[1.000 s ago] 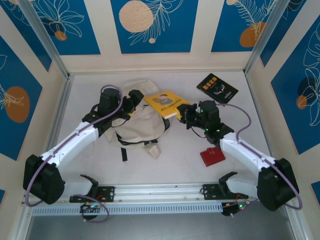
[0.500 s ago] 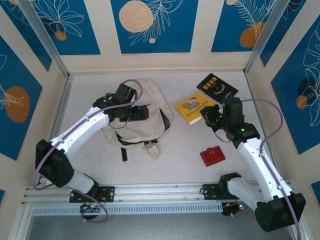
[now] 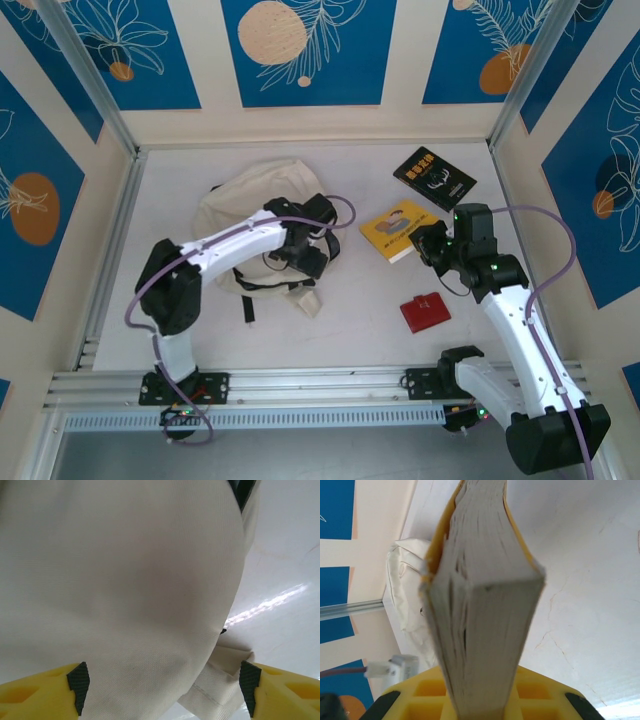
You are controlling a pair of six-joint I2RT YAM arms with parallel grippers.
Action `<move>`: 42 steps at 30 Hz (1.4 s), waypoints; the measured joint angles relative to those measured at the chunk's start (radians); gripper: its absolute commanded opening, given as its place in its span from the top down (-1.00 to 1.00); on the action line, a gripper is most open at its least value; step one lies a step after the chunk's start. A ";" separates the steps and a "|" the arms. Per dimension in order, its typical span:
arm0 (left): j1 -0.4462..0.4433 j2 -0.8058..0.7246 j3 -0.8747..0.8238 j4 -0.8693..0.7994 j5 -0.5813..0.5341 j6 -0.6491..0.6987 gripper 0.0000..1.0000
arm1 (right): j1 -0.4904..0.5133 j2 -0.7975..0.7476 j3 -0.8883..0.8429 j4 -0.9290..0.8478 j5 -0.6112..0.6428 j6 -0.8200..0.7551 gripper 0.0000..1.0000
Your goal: Pack books, pencil case, and school supplies into a backpack
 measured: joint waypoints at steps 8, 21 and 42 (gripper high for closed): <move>-0.007 0.104 0.043 -0.075 -0.031 0.045 -0.04 | -0.003 0.000 -0.003 -0.005 -0.013 -0.003 1.00; -0.007 0.108 0.120 -0.110 -0.036 0.089 0.55 | -0.010 -0.002 -0.018 -0.006 -0.028 -0.003 1.00; 0.039 -0.003 0.230 -0.063 0.010 0.110 1.00 | -0.026 -0.052 -0.020 -0.040 -0.042 -0.082 1.00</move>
